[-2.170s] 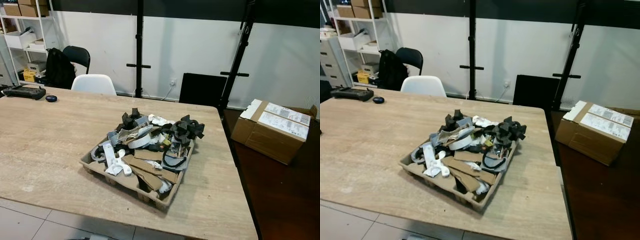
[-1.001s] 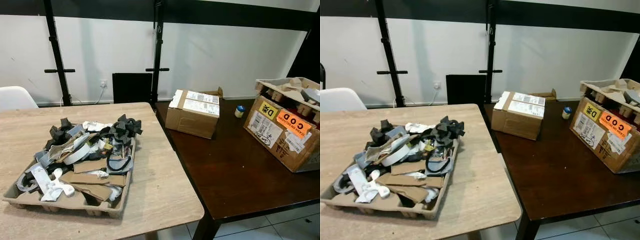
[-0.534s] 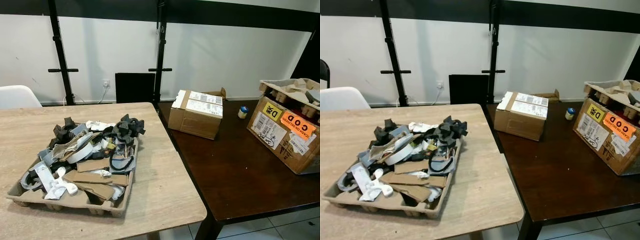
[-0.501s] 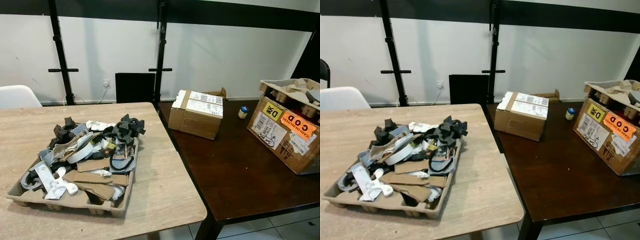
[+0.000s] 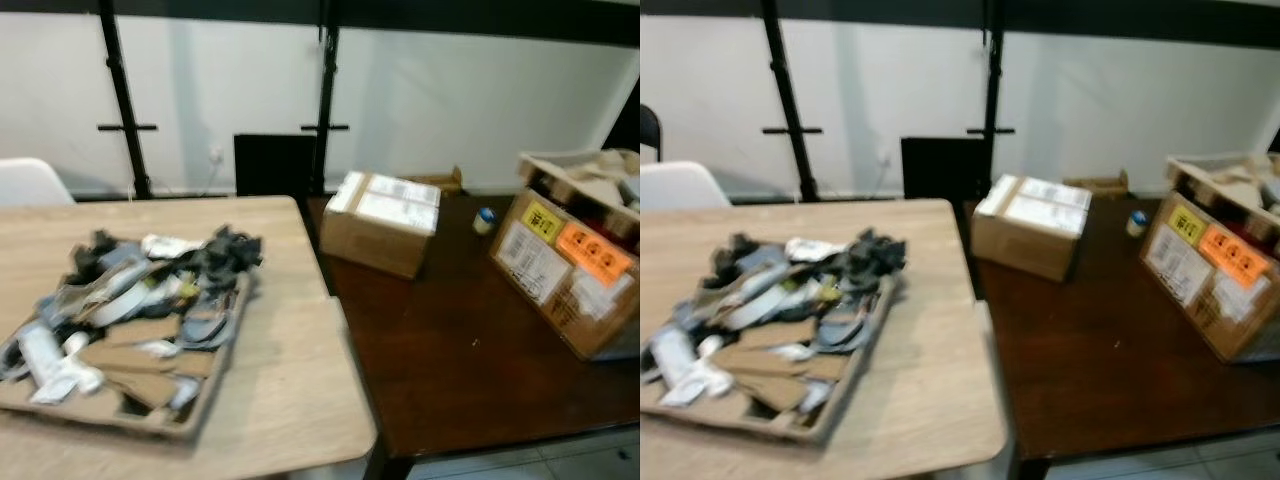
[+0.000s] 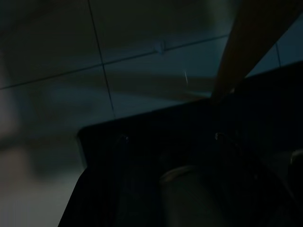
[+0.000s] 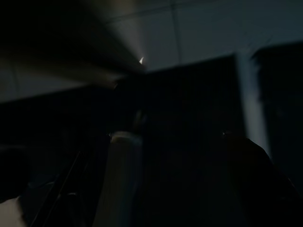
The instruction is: Picking trash to rubbish bin
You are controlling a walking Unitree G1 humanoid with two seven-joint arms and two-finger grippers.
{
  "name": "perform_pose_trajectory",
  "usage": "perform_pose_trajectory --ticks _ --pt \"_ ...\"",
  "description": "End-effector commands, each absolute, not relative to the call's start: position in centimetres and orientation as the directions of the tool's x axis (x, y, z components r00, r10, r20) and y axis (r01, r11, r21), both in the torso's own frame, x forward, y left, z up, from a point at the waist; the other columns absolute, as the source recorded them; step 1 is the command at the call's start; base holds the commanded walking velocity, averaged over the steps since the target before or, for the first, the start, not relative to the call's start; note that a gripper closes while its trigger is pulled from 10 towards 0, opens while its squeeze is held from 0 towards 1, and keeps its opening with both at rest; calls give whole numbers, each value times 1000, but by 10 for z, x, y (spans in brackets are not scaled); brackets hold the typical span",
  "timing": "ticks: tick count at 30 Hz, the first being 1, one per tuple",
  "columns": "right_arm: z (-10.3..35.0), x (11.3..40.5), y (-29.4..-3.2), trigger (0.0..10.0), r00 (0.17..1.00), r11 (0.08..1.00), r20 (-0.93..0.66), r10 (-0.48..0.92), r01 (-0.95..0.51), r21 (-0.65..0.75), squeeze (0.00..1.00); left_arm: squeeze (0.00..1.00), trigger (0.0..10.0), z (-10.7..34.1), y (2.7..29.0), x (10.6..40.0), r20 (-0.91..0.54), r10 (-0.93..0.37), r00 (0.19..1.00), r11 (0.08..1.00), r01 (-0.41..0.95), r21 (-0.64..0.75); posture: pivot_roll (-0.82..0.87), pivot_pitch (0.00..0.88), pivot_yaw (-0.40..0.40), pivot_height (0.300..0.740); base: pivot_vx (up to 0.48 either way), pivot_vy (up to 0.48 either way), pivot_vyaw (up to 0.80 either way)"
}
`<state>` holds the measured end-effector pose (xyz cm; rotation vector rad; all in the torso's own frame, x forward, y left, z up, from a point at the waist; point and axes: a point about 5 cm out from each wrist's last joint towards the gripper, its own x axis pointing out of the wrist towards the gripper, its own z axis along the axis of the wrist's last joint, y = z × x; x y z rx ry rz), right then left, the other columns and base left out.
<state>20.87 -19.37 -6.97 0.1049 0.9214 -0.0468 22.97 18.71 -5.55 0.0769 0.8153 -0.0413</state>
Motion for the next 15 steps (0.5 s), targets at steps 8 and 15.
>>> perform_pose_trajectory --ticks 8,15 --pt "-75 201 -186 10000 584 993 -811 22 78 83 0 0 10000 -65 191 215 -773 -11 634 998 53 30 -55 128 -33 740 0 120 0" --pt "-75 201 -185 10000 586 993 -810 24 77 86 0 0 10000 -63 192 217 -758 -8 652 997 66 46 -55 127 -29 740 0 206 0"
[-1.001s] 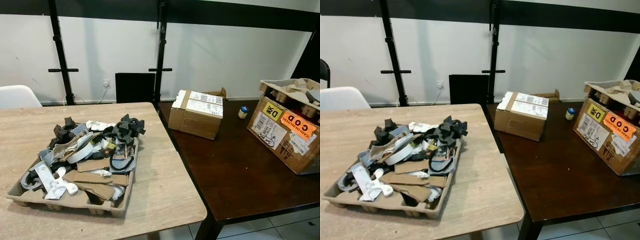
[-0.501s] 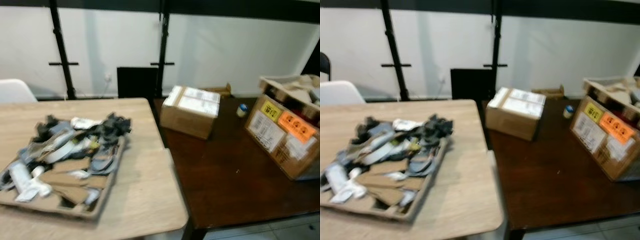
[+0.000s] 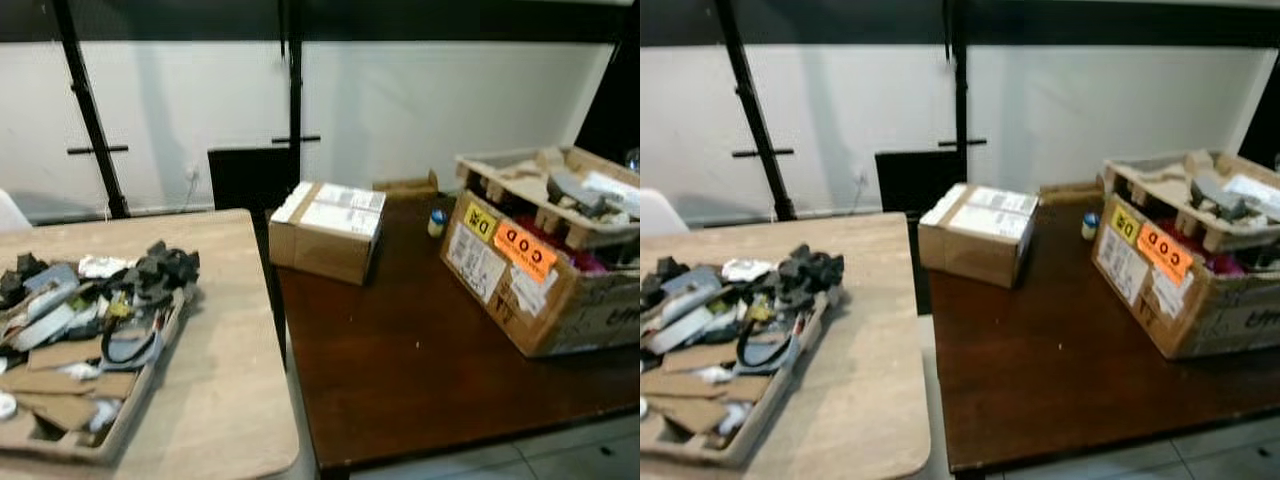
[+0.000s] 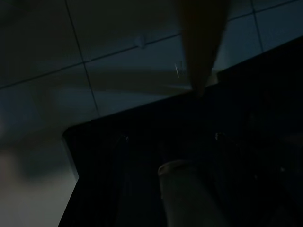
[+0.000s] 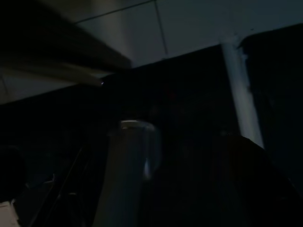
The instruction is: Picking trash to rubbish bin
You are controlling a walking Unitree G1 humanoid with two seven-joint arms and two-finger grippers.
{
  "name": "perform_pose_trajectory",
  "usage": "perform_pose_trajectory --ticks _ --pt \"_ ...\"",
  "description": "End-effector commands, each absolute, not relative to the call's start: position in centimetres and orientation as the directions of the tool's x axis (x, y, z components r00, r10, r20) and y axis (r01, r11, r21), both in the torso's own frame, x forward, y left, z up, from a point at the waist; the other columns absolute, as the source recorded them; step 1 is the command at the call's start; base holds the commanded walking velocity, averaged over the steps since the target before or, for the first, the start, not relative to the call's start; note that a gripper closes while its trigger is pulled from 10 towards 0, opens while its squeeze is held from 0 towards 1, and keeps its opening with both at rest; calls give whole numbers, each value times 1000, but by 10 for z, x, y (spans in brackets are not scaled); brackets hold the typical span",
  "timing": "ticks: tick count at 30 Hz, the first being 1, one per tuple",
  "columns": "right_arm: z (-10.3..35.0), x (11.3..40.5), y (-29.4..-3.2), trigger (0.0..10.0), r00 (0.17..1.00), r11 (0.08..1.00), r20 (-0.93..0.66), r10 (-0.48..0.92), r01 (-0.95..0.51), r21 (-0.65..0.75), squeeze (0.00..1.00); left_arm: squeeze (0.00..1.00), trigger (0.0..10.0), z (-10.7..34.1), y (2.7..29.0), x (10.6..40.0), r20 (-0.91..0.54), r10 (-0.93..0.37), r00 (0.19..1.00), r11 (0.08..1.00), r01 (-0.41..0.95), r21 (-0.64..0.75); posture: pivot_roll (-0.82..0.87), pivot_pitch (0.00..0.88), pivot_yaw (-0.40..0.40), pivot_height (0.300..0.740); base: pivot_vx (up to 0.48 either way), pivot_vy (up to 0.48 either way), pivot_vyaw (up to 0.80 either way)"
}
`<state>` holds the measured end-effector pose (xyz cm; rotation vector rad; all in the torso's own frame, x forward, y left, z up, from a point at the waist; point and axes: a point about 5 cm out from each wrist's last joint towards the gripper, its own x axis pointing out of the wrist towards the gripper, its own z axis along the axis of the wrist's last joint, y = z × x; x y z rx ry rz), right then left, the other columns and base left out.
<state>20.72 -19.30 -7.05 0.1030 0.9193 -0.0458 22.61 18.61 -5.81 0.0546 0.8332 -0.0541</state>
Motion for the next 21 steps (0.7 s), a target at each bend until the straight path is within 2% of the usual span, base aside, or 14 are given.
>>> perform_pose_trajectory --ticks 1,13,19,20,21 --pt "-75 201 -185 10000 586 993 -810 24 77 86 0 0 10000 -63 192 217 -758 -8 652 997 66 46 -55 127 -29 740 0 0 0" --pt "-76 199 -186 10000 580 994 -814 18 75 76 0 0 10000 -63 193 217 -761 -15 648 992 105 70 -50 120 -23 740 0 0 0" --pt "-78 195 -187 10000 568 996 -823 24 60 70 0 0 10000 -64 188 216 -773 -59 632 964 239 121 -51 108 -23 740 0 0 0" --pt "-79 194 -187 10000 560 997 -828 35 37 66 0 0 10000 -64 185 215 -786 -103 610 921 357 157 -54 104 -22 740 0 0 0" --pt "-79 193 -188 10000 555 997 -831 41 26 66 0 0 10000 -64 184 214 -793 -126 596 894 415 170 -54 104 -22 740 0 0 0"
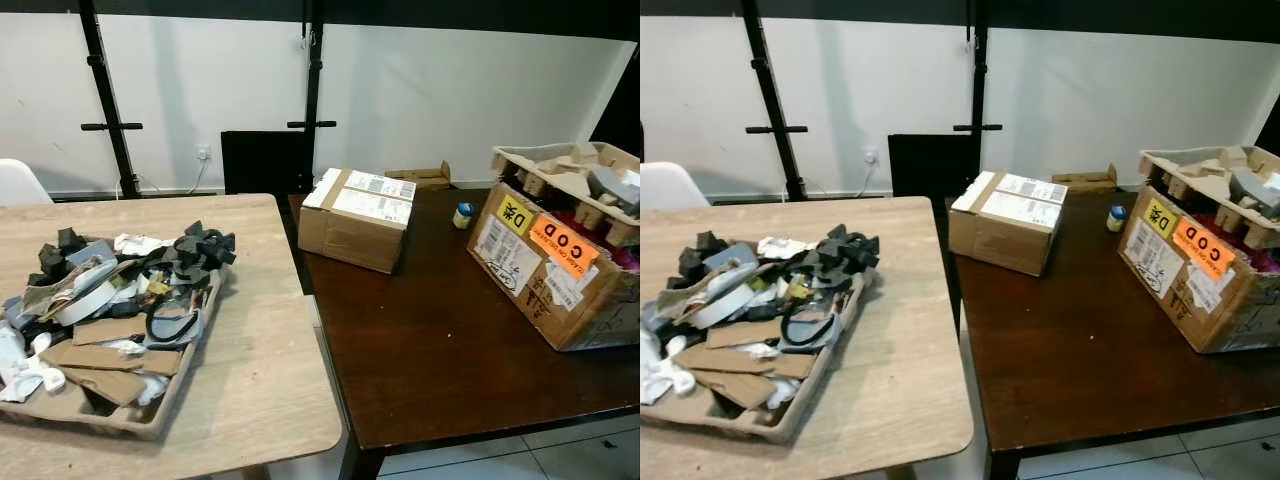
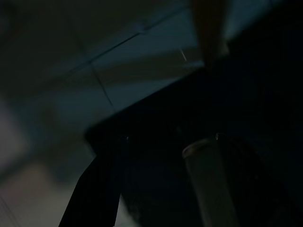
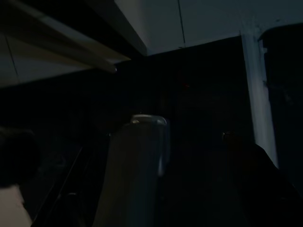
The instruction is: Picking trash to rubbish bin
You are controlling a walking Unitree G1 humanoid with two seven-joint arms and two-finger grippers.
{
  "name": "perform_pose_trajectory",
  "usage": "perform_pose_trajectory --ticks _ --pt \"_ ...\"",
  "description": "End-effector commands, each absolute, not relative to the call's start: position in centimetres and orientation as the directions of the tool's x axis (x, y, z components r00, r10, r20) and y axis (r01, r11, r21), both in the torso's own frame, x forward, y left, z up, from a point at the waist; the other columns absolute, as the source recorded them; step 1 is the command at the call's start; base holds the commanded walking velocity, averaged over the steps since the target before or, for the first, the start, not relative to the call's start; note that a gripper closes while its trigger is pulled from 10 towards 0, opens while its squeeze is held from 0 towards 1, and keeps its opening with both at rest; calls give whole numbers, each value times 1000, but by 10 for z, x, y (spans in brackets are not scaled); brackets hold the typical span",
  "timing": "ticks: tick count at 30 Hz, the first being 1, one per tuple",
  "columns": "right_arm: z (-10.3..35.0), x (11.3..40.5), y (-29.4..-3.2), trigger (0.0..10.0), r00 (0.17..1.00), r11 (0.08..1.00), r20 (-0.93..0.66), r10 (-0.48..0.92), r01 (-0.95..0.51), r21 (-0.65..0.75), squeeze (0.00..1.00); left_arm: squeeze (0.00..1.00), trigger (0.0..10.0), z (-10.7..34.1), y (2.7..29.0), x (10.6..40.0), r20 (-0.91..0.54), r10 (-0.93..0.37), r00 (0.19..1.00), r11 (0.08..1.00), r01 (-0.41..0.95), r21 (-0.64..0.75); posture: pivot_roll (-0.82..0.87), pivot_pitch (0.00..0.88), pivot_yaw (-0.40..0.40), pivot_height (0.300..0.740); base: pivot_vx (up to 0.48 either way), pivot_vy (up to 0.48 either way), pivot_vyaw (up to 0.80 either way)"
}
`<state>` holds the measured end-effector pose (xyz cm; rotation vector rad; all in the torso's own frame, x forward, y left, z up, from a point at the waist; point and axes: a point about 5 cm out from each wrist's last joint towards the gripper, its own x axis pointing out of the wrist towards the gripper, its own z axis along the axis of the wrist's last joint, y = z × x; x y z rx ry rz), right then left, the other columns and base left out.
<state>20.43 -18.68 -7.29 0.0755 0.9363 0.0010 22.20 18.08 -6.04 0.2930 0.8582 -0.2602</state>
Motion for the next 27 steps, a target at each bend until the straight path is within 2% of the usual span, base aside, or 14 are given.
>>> perform_pose_trajectory --ticks 1,7,9,10,13,18,20,21,24,25,26,27 --pt "-79 192 -188 10000 552 998 -833 45 15 64 0 0 10000 -64 184 214 -795 -142 589 874 452 179 -54 101 -22 740 0 0 0" --pt "-83 183 -194 10000 505 998 -862 51 -60 24 0 0 10000 -61 192 211 -805 -220 550 789 586 185 -57 93 -23 740 0 0 0" --pt "-84 180 -197 10000 494 994 -867 72 -108 21 0 0 10000 -55 195 209 -799 -311 515 710 685 165 -58 89 -24 740 0 0 0" --pt "-84 180 -197 10000 494 994 -867 72 -108 21 0 0 10000 -55 195 209 -799 -311 515 710 685 165 -58 89 -24 740 0 0 0" --pt "-78 185 -201 10000 514 973 -841 172 -221 64 0 0 10000 -38 202 206 -757 -471 453 608 789 94 -53 86 -32 740 0 0 0" --pt "-58 188 -221 10000 466 865 -791 396 -479 151 0 0 10000 4 214 198 -709 -630 317 443 897 8 -56 88 -24 740 0 0 0" --pt "-55 189 -223 10000 463 849 -783 415 -508 150 0 0 10000 8 215 197 -705 -641 303 425 905 3 -56 88 -24 740 0 0 0" --pt "-42 191 -231 10000 473 800 -745 471 -584 136 0 0 10000 20 213 191 -687 -685 244 367 930 -35 -55 89 -20 740 0 0 0" --pt "-22 199 -234 10000 511 767 -669 539 -626 140 0 0 10000 29 211 189 -671 -708 219 329 944 -39 -57 92 -16 740 0 0 0" --pt "-1 203 -233 10000 496 707 -604 624 -687 167 0 0 10000 39 206 191 -637 -737 226 310 951 -21 -59 92 -13 740 0 0 0" --pt "-1 203 -233 10000 496 707 -604 624 -687 167 0 0 10000 39 206 191 -637 -737 226 310 951 -21 -59 92 -13 740 0 0 0" --pt "10 203 -232 10000 467 667 -576 671 -719 194 0 0 10000 45 203 193 -608 -760 231 313 949 -30 -60 93 -13 740 0 0 0"
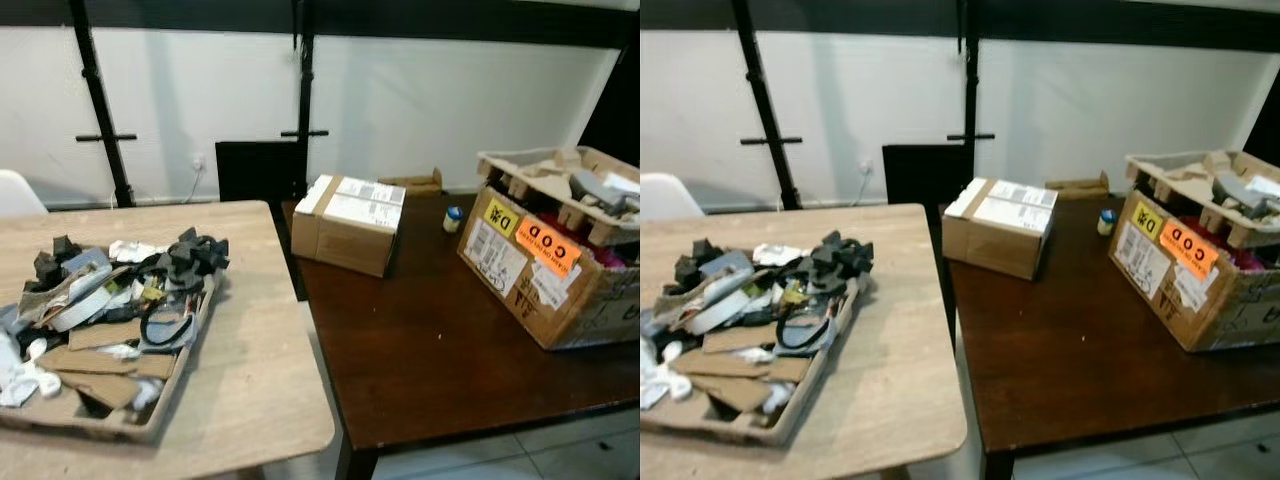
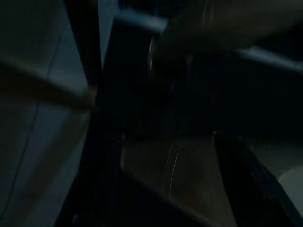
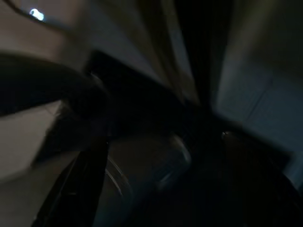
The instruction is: Picking trash to rubbish bin
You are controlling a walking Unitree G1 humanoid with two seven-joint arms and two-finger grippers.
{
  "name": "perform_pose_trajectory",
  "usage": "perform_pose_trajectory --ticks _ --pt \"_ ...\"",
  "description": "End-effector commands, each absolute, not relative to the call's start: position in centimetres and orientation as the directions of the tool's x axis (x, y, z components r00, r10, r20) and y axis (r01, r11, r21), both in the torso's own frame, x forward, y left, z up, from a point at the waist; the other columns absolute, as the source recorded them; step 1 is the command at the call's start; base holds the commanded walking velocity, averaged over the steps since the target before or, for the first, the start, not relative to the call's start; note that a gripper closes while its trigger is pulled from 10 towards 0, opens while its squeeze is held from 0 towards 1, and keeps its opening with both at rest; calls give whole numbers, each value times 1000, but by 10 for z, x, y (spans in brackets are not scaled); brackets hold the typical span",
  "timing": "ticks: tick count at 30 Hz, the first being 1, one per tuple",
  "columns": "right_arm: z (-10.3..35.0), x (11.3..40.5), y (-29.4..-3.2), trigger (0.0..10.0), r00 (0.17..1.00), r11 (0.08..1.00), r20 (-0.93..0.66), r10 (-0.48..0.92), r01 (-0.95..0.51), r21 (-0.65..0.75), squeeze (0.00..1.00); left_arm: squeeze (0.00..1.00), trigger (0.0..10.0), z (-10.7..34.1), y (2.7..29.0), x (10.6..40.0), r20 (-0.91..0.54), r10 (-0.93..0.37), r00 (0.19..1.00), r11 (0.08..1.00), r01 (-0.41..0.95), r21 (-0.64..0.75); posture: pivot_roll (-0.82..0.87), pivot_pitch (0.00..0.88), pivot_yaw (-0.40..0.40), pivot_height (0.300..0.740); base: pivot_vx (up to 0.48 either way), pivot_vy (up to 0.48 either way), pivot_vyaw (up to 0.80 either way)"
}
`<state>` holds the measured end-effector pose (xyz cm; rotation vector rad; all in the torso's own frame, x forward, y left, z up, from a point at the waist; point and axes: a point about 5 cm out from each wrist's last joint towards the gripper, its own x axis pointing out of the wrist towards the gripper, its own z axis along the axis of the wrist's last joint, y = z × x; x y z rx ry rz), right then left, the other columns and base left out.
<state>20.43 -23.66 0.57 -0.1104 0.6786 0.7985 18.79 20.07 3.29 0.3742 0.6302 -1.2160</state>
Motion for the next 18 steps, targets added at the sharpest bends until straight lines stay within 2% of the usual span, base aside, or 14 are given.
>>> perform_pose_trajectory --ticks 1,4,5,7,8,9,10,11,12,14,15,16,17,18 --pt "29 202 -226 10000 404 585 -524 750 -774 241 0 0 10000 58 194 198 -551 -800 237 310 950 -42 -60 93 -14 740 0 0 0" --pt "45 200 -219 10000 339 502 -478 811 -822 269 0 0 10000 68 188 201 -511 -827 234 300 953 -49 -58 94 -16 740 0 0 0" --pt "45 200 -219 10000 339 502 -478 811 -822 269 0 0 10000 68 188 201 -511 -827 234 300 953 -49 -58 94 -16 740 0 0 0" --pt "70 200 -202 10000 256 380 -376 891 -873 305 0 0 10000 83 179 205 -457 -859 231 291 955 -64 -56 96 -18 740 0 0 0" --pt "70 200 -202 10000 256 380 -376 891 -873 305 0 0 10000 83 179 205 -457 -859 231 291 955 -64 -56 96 -18 740 0 0 0" --pt "81 199 -194 10000 217 324 -328 919 -891 318 0 0 10000 89 176 206 -440 -869 227 286 955 -72 -57 96 -18 740 0 0 0" --pt "81 199 -194 10000 217 324 -328 919 -891 318 0 0 10000 89 176 206 -440 -869 227 286 955 -72 -57 96 -18 740 0 0 0" --pt "95 199 -184 10000 184 265 -259 948 -909 323 0 0 10000 95 173 207 -421 -879 225 281 957 -75 -55 97 -17 740 0 0 0" --pt "95 199 -184 10000 184 265 -259 948 -909 323 0 0 10000 95 173 207 -421 -879 225 281 957 -75 -55 97 -17 740 0 0 0" --pt "124 203 -167 10000 158 187 -119 980 -933 308 0 0 10000 106 169 211 -381 -892 244 288 956 -63 -55 98 -17 740 0 0 0" --pt "124 203 -167 10000 158 187 -119 980 -933 308 0 0 10000 106 169 211 -381 -892 244 288 956 -63 -55 98 -17 740 0 0 0" --pt "139 209 -159 10000 175 178 -37 984 -941 287 0 0 10000 113 166 215 -344 -900 267 301 952 -50 -54 99 -16 740 0 0 0" --pt "139 209 -159 10000 175 178 -37 984 -941 287 0 0 10000 113 166 215 -344 -900 267 301 952 -50 -54 99 -16 740 0 0 0" --pt "160 220 -153 10000 227 203 65 972 -944 260 0 0 10000 127 162 223 -271 -908 320 341 939 -34 -54 100 -17 740 0 0 0"
